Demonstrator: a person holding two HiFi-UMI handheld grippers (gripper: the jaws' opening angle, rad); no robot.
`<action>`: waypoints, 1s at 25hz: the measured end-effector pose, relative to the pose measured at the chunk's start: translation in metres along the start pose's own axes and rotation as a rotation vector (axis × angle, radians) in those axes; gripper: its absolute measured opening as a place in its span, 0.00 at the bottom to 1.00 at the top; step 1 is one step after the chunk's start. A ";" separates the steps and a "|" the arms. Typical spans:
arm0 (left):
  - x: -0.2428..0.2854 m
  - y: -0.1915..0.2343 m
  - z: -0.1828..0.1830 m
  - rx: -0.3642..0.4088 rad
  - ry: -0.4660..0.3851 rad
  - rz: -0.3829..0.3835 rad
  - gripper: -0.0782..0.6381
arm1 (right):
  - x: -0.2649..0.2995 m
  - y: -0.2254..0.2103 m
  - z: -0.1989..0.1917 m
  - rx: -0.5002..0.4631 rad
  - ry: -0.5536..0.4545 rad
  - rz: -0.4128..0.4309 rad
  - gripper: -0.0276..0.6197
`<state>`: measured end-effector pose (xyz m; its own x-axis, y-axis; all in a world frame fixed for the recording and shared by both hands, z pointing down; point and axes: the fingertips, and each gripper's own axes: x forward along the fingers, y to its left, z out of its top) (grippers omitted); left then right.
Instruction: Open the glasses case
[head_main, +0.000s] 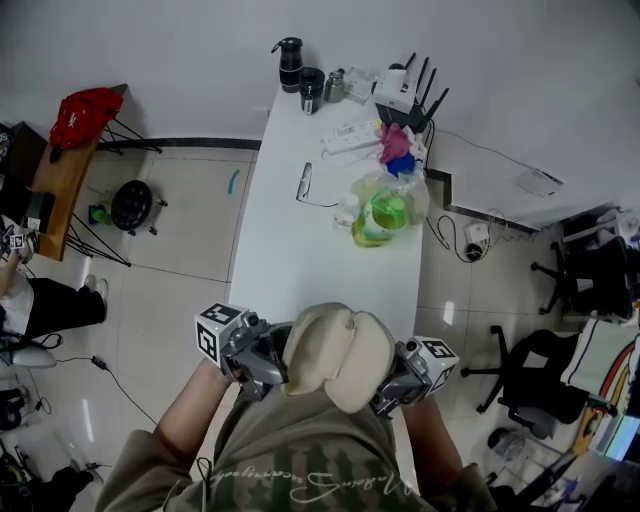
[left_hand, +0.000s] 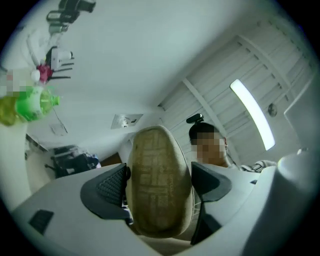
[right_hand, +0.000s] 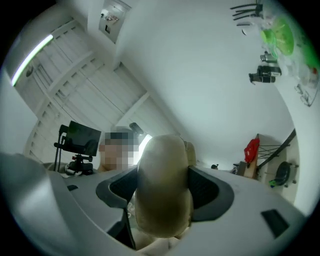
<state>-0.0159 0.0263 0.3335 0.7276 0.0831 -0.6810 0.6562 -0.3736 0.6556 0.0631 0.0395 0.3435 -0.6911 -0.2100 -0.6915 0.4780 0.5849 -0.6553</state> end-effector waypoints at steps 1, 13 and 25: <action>-0.004 0.006 0.001 0.053 0.026 0.072 0.68 | -0.002 -0.005 0.002 -0.015 0.004 -0.043 0.53; -0.027 0.051 0.004 0.502 0.282 0.635 0.50 | -0.016 -0.032 0.001 -0.129 0.076 -0.240 0.53; -0.063 0.081 0.012 0.487 0.259 0.854 0.22 | -0.020 -0.058 -0.021 -0.279 0.232 -0.383 0.53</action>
<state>-0.0115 -0.0206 0.4255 0.9738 -0.2118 0.0825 -0.2141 -0.7325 0.6462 0.0377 0.0265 0.4019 -0.9051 -0.2885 -0.3122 0.0274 0.6933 -0.7201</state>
